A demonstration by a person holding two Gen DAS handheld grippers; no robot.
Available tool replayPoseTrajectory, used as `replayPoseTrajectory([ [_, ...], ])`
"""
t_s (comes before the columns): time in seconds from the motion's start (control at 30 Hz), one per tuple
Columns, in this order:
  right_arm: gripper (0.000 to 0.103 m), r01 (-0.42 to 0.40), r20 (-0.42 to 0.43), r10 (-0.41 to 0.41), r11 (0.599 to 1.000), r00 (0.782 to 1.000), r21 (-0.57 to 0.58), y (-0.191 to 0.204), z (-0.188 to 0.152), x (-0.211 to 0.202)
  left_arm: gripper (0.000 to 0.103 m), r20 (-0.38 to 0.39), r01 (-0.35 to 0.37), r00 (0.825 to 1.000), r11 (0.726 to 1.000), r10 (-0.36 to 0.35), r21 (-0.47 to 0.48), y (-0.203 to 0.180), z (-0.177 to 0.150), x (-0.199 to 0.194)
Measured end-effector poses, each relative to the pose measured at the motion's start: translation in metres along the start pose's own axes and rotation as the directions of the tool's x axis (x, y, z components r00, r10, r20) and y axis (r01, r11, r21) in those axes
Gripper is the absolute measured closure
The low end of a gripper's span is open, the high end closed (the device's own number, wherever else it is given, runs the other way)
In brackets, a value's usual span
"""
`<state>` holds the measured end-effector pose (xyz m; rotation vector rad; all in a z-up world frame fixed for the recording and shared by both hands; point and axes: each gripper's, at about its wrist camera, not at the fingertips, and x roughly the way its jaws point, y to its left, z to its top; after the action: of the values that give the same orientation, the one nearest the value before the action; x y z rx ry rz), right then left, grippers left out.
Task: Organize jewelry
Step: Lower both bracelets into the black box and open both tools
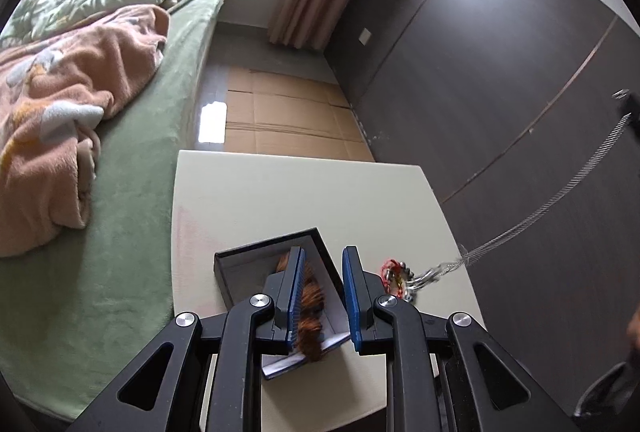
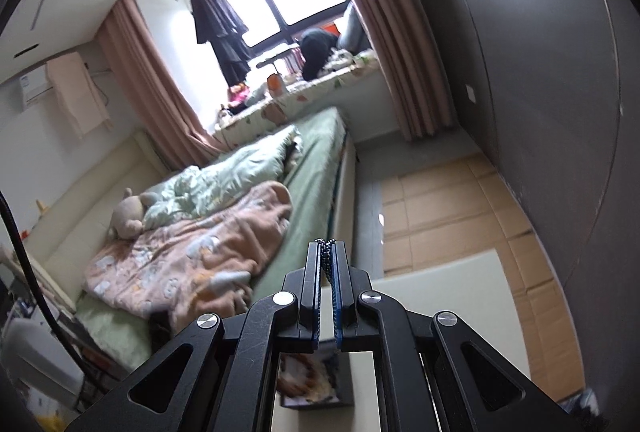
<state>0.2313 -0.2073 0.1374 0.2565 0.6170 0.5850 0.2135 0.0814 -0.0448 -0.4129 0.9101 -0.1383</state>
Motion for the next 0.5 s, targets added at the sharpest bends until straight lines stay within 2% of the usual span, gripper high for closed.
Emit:
replayPoseTrajectory([
  [0.13,0.097,-0.012,0.017,0.012,0.999,1.000,-0.043,0.024,0.011,-0.006,0.082,-0.044,0.026,0.999,0.999,-0.028,-0.043,0.007,-0.002,0.008],
  [0.2,0.097,-0.019,0.022,0.020,0.998,1.000,-0.065,0.036,0.013,-0.008,0.082,-0.042,0.009,0.999,0.999,-0.011,-0.043,0.010,-0.003,0.005],
  [0.23,0.097,-0.022,0.025,0.024,0.997,0.999,-0.072,0.040,0.014,-0.009,0.078,-0.040,0.002,0.999,0.999,-0.004,-0.039,0.011,-0.004,0.003],
  [0.3,0.097,-0.033,0.035,0.036,0.996,0.999,-0.083,0.051,0.018,-0.010,0.056,-0.032,0.001,0.999,0.999,-0.002,-0.042,0.014,-0.005,-0.003],
  [0.33,0.097,-0.038,0.041,0.041,0.995,0.998,-0.087,0.055,0.020,-0.012,0.038,-0.021,0.001,1.000,0.999,-0.002,-0.048,0.016,-0.005,-0.007],
  [0.37,0.097,-0.043,0.047,0.048,0.994,0.998,-0.095,0.061,0.023,-0.013,0.028,-0.005,-0.004,1.000,0.999,0.004,-0.054,0.019,-0.005,-0.012],
  [0.5,0.097,-0.063,0.058,0.071,0.991,0.996,-0.120,0.083,0.032,-0.019,0.026,0.042,-0.016,0.999,0.997,0.019,-0.071,0.029,-0.004,-0.030],
])
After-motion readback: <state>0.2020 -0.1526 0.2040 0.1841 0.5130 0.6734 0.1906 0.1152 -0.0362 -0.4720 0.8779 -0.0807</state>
